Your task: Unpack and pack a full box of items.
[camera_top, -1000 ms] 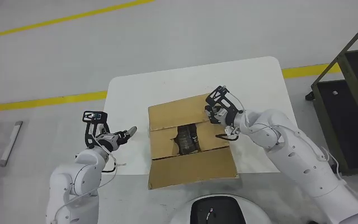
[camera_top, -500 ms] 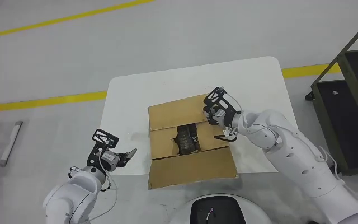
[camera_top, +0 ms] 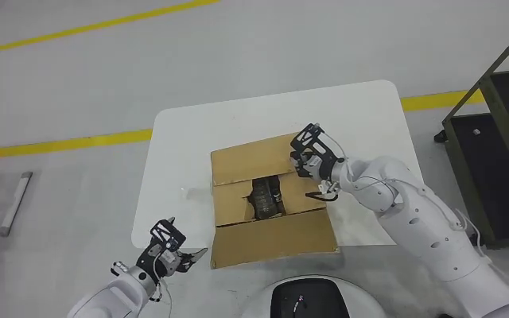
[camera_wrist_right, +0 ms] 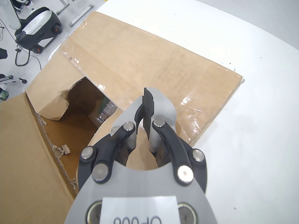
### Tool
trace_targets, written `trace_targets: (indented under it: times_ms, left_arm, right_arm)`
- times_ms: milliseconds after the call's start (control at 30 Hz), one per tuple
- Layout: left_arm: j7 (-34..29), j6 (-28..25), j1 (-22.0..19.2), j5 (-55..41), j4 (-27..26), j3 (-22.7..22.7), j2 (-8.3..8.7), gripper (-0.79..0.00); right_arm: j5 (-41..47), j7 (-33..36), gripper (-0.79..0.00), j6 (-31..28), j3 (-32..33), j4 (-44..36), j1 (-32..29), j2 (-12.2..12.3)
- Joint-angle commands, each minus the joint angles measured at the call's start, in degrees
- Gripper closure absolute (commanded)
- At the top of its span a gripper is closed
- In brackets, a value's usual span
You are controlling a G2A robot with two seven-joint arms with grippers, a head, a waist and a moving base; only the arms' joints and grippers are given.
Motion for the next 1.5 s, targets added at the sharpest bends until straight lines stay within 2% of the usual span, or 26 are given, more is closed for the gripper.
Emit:
trace_targets:
  times_ms: [0,100,233,400,567,833,1033,1133,1267,1400,1467]
  left_arm:
    - [2.64,-1.63,0.18,1.83,-0.18,0.52,0.12,-0.785]
    - [4.48,-3.85,0.41,3.88,-0.38,1.66,0.35,-0.785]
    - [6.14,-3.66,-0.10,5.60,-0.18,2.14,0.54,-0.785]
    - [7.19,0.14,-2.18,8.22,-0.66,3.39,0.59,-0.785]
    - [5.54,6.38,-6.81,7.08,0.15,6.88,0.28,-0.785]
    - [3.00,11.21,-15.74,7.94,3.43,13.26,-0.03,-0.785]
    - [0.73,14.80,-21.10,7.87,7.70,17.23,-0.44,-0.785]
    - [-1.69,16.82,-22.85,7.85,9.53,18.63,-0.64,-0.785]
    - [-4.35,19.09,-24.36,7.65,11.38,19.96,-0.88,-0.785]
    - [-5.21,20.00,-25.04,8.01,12.43,20.88,-1.00,-0.785]
    - [-5.25,20.09,-25.06,8.36,12.54,21.08,-1.01,-0.785]
  right_arm:
    - [-0.03,0.03,0.000,-0.09,-0.07,0.01,0.04,-0.03]
    - [-0.06,0.22,0.000,-0.19,-0.18,0.12,0.14,-0.08]
    - [-0.03,0.34,0.000,-0.51,-0.38,0.21,0.21,-0.15]
    - [-0.06,0.47,0.000,-0.87,-0.62,0.07,0.20,-0.23]
    - [0.84,0.06,0.000,-0.78,0.73,-1.31,0.25,-0.12]
    - [1.27,-0.60,0.000,0.23,8.31,-8.71,-0.96,1.05]
    - [-7.24,-1.41,0.000,3.01,12.23,-16.14,-3.54,1.99]
    - [-13.50,-3.55,0.000,3.16,10.98,-18.80,-5.53,2.15]
    - [-23.89,-8.10,0.000,2.21,6.66,-17.40,-7.33,2.08]
    - [-26.41,-12.19,0.000,3.24,2.58,-12.56,-7.10,1.36]
    - [-24.66,-13.47,0.000,3.85,1.04,-9.83,-6.48,0.82]
